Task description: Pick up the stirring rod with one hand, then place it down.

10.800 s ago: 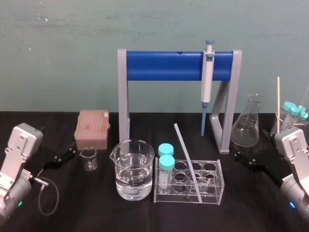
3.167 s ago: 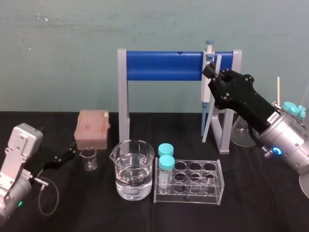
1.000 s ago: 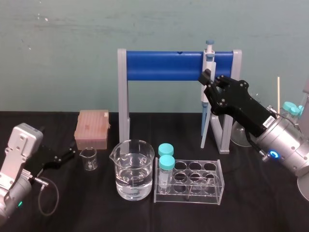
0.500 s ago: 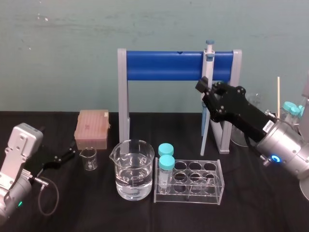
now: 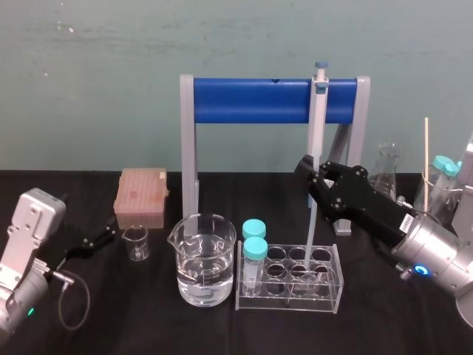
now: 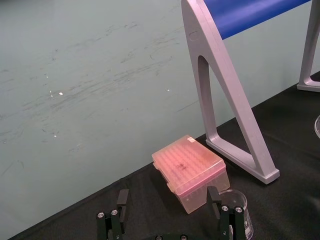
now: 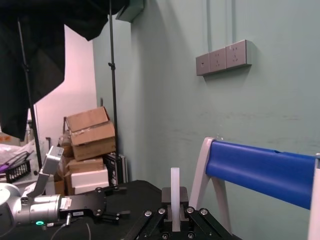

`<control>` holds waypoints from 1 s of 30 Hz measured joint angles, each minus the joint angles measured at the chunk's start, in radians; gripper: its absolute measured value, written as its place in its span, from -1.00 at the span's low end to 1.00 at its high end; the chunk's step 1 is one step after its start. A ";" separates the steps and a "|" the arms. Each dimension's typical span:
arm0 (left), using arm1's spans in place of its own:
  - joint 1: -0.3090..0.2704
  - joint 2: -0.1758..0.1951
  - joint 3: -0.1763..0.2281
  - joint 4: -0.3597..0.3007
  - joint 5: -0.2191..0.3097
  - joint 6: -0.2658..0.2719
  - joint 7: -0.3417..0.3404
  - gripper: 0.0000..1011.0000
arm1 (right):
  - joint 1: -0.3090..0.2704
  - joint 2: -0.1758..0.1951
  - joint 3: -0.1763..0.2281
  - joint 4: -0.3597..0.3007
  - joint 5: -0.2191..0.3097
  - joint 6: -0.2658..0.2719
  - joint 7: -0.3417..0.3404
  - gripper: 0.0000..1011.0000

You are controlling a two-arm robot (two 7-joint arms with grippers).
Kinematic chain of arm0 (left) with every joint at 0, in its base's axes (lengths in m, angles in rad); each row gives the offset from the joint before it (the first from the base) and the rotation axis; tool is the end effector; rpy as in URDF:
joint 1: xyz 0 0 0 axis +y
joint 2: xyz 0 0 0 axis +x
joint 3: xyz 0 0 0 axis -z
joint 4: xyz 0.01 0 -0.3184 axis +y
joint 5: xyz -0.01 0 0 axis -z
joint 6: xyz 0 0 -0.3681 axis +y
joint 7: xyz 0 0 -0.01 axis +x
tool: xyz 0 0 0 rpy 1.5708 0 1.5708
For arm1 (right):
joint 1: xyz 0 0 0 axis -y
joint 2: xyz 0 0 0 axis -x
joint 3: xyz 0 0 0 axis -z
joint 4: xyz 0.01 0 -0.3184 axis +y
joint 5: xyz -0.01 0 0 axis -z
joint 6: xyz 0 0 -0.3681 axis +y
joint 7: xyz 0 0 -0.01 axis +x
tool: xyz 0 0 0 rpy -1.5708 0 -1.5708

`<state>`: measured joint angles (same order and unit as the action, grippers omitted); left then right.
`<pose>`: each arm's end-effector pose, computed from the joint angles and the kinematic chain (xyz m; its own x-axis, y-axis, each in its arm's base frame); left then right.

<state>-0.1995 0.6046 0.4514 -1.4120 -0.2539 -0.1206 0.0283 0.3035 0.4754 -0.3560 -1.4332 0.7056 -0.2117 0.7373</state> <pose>0.4188 0.0831 -0.3365 0.2923 0.8803 0.3737 -0.9552 0.2874 0.0702 0.4618 -0.0557 -0.2715 0.8212 -0.5702 0.0236 0.5436 0.7940 0.2721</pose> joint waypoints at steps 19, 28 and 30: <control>0.000 0.000 0.000 0.000 0.000 0.000 0.000 0.98 | 0.050 -0.046 -0.045 0.138 -0.043 -0.078 0.035 -0.86; 0.000 0.000 0.000 0.000 0.000 0.000 0.000 0.98 | 0.063 -0.067 -0.057 0.198 -0.076 -0.090 0.035 -0.86; 0.000 0.000 0.000 0.000 0.000 0.000 0.000 0.98 | 0.065 -0.071 -0.060 0.211 -0.082 -0.090 0.034 -0.86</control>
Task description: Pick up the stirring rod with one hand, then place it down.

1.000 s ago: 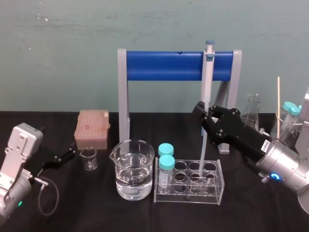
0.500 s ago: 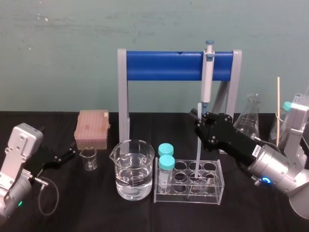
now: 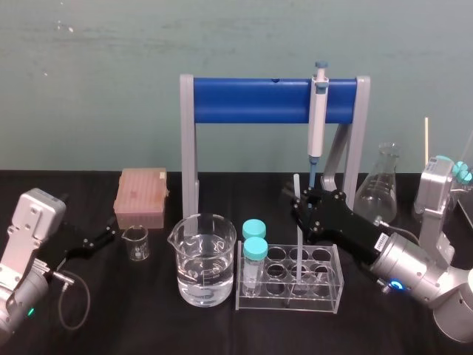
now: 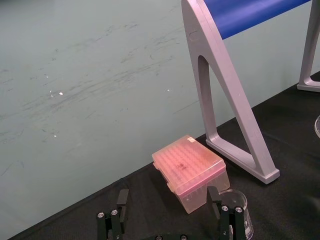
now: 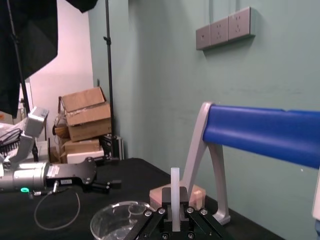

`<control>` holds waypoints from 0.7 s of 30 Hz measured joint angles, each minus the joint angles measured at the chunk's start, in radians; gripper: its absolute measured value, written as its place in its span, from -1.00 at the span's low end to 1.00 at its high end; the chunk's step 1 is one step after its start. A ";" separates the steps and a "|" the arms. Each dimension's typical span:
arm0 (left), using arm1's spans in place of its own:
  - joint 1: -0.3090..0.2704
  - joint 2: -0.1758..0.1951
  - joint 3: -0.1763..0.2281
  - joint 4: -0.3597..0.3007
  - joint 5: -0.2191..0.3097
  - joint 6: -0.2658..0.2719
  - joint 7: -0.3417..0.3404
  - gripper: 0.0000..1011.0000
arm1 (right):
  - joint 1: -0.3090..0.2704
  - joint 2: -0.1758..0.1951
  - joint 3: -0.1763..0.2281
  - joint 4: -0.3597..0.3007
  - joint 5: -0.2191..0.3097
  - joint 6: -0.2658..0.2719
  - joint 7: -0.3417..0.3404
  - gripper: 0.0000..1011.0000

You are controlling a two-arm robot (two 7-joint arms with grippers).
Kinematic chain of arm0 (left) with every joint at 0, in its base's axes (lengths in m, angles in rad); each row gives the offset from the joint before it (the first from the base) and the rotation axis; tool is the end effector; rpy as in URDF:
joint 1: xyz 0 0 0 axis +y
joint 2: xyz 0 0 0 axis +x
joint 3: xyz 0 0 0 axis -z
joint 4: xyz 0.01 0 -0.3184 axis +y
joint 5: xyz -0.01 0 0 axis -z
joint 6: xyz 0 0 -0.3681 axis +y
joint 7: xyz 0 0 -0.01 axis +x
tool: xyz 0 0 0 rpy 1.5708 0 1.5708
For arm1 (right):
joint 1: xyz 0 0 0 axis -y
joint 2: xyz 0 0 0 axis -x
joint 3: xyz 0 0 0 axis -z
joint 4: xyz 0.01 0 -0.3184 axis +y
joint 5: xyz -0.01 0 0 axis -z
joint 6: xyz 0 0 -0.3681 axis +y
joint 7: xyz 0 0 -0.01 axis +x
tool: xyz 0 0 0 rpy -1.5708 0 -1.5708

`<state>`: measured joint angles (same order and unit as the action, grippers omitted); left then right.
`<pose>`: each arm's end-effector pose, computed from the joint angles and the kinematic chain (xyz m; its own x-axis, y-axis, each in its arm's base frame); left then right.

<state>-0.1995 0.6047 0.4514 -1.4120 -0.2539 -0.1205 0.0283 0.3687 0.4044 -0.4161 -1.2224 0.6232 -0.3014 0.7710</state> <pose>0.4188 0.0831 -0.3365 0.2923 0.8803 0.3737 -0.9553 0.2873 0.0703 0.4810 -0.0456 -0.3232 0.8188 -0.5727 0.0395 0.5541 0.8064 0.2067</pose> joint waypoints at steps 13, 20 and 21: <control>0.000 0.000 0.000 0.000 0.000 0.000 0.000 0.98 | 0.002 -0.018 -0.005 0.046 -0.026 0.017 -0.018 -0.86; 0.000 0.000 0.000 0.000 0.000 0.000 0.000 0.98 | 0.002 -0.022 -0.005 0.054 -0.034 0.025 -0.022 -0.86; 0.000 0.000 0.000 0.000 0.000 0.000 0.000 0.98 | 0.002 -0.023 -0.005 0.055 -0.034 0.026 -0.023 -0.86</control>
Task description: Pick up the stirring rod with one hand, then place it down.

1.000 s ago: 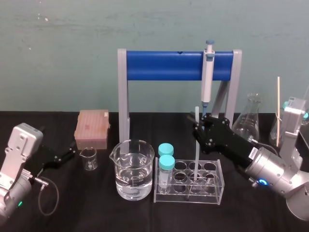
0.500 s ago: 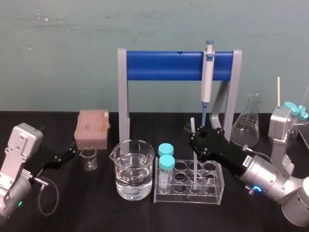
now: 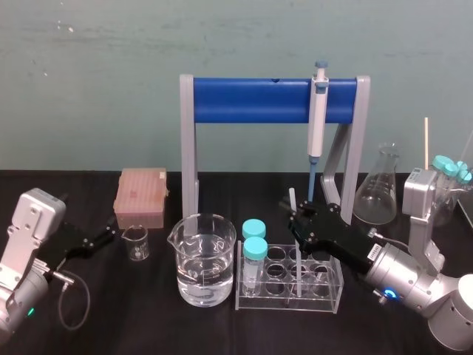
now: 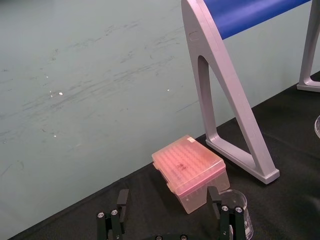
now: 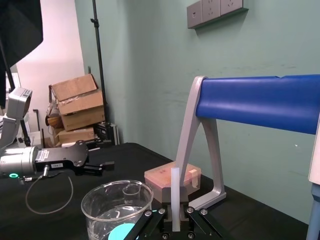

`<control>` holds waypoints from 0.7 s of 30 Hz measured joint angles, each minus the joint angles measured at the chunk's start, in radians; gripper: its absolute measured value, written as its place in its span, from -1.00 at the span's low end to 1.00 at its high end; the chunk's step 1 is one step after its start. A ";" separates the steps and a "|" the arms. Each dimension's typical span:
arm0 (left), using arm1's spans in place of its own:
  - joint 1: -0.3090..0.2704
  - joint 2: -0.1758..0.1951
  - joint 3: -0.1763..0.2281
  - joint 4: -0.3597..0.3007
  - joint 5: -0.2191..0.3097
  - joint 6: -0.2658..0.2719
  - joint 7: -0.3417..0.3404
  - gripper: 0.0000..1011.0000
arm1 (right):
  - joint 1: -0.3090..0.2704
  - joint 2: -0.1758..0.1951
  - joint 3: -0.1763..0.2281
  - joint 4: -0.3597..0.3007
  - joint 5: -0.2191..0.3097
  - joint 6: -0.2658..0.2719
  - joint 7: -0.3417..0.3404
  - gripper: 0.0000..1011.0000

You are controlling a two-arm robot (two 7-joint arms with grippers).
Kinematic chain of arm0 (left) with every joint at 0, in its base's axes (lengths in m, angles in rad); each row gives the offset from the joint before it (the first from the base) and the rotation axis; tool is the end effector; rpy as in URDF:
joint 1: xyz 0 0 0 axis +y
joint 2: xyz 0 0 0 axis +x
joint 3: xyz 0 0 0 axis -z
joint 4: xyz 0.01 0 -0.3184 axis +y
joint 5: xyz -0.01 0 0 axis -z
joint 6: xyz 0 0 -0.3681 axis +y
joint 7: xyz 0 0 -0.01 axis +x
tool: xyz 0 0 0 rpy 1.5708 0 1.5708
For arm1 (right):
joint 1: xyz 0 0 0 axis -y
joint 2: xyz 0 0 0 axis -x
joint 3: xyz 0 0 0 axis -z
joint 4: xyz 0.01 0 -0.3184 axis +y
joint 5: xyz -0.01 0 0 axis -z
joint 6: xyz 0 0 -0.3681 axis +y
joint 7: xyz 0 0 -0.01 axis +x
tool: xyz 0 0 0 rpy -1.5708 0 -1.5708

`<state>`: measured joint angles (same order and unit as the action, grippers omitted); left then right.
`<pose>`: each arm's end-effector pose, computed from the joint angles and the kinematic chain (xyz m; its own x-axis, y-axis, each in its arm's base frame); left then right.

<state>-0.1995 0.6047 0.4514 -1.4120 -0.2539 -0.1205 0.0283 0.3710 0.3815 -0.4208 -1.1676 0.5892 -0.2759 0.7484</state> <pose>0.4188 0.0831 -0.3365 0.2923 0.8803 0.3737 -0.9553 0.2873 0.0703 0.4808 -0.0433 -0.3420 0.8037 -0.5950 0.0026 0.5884 0.7954 0.1453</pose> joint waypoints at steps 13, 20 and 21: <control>0.000 0.000 0.000 0.000 0.000 0.000 0.000 0.98 | 0.004 -0.003 0.001 0.008 -0.007 0.005 -0.002 -0.86; 0.000 0.000 0.000 0.000 0.000 0.000 0.000 0.98 | 0.004 -0.003 0.001 0.007 -0.006 0.005 -0.002 -0.83; 0.000 0.000 0.000 0.000 0.000 0.000 0.000 0.98 | 0.004 -0.003 0.001 0.007 -0.006 0.005 -0.002 -0.78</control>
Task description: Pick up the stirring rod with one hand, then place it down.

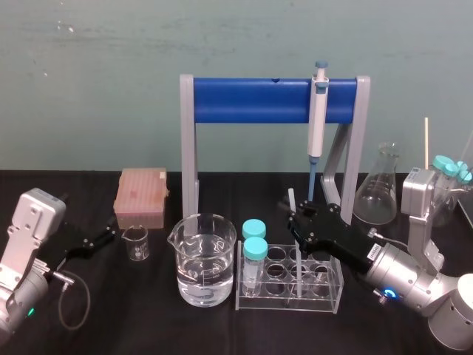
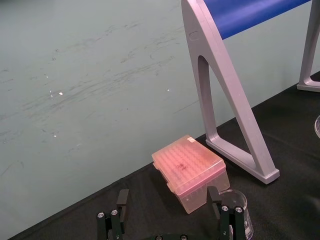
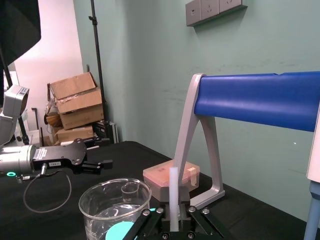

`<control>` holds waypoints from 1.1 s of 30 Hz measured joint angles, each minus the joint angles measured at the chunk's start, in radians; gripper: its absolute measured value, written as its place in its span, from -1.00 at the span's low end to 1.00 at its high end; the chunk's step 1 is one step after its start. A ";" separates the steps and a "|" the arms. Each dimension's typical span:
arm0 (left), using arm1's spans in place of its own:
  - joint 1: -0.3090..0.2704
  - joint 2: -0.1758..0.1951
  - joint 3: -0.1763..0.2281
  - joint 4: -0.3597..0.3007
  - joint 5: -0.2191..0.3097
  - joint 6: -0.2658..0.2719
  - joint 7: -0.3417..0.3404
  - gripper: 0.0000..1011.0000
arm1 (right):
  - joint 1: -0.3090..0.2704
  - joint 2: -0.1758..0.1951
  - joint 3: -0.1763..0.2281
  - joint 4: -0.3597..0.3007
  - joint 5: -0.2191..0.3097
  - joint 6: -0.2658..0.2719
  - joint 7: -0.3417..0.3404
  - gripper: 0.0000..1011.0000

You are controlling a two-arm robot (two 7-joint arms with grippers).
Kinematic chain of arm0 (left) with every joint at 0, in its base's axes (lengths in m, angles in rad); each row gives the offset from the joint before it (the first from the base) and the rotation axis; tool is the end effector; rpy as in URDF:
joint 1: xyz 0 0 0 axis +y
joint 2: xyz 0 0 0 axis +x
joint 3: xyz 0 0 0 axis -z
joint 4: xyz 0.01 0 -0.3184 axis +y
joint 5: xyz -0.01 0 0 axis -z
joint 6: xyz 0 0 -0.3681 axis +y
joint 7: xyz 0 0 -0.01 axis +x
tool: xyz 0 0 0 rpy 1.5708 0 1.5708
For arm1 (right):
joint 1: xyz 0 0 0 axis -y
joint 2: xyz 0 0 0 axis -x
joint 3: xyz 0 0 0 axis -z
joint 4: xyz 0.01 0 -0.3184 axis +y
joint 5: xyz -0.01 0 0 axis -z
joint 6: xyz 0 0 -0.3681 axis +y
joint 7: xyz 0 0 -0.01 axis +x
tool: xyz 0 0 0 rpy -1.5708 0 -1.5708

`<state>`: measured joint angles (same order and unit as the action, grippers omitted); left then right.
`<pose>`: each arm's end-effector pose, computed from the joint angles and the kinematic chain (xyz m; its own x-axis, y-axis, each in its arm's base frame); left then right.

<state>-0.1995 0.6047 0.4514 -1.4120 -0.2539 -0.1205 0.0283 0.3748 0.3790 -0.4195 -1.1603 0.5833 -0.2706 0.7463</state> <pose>0.4188 0.0831 -0.3365 0.2923 0.8803 0.3737 -0.9553 0.2873 0.0703 0.4821 -0.0438 -0.3425 0.8012 -0.5984 0.0011 0.5926 0.7937 0.1372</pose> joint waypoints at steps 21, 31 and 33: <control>0.000 0.000 0.000 0.000 0.000 0.000 0.000 0.98 | -0.001 0.001 0.000 -0.002 0.002 -0.001 0.000 0.53; 0.000 0.000 0.000 0.000 0.000 0.000 0.000 0.98 | -0.002 0.001 0.003 -0.005 0.000 -0.001 -0.008 0.98; 0.000 0.000 0.000 0.000 0.000 0.000 0.000 0.98 | -0.007 0.002 0.017 -0.018 -0.011 0.001 -0.046 0.98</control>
<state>-0.1995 0.6047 0.4514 -1.4120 -0.2539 -0.1205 0.0283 0.3676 0.3813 -0.4020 -1.1782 0.5720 -0.2693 0.6999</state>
